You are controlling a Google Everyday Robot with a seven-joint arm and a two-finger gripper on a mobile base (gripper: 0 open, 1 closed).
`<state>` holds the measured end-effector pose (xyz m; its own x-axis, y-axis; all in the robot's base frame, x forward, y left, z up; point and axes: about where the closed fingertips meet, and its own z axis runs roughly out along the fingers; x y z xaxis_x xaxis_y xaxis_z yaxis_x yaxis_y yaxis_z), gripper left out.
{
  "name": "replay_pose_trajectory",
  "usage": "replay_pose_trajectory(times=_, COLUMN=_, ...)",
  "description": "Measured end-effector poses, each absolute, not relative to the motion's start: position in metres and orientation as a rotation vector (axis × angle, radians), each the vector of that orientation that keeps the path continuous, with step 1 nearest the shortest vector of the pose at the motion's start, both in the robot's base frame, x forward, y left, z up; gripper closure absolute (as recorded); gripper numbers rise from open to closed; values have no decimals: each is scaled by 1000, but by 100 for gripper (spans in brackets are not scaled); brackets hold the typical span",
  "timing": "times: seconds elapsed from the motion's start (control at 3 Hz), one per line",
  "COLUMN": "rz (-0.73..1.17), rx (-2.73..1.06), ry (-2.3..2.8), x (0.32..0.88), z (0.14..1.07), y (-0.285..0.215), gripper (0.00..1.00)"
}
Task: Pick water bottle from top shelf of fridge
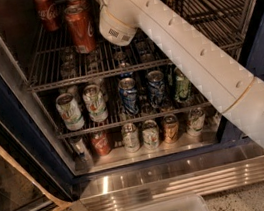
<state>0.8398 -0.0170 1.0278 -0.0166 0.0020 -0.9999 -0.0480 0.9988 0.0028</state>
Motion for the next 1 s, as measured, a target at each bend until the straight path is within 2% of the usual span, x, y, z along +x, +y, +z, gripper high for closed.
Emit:
replay_pose_trajectory(times=0.33, rz=40, rx=-36, ry=1587, x=840, z=1028, y=-17, gripper=33)
replay_pose_trajectory(times=0.67, rz=40, rx=-36, ry=1587, x=840, z=1028, y=-17, gripper=19)
replay_pose_trajectory(times=1.0, rz=40, rx=-36, ry=1587, x=840, z=1028, y=-17, gripper=19)
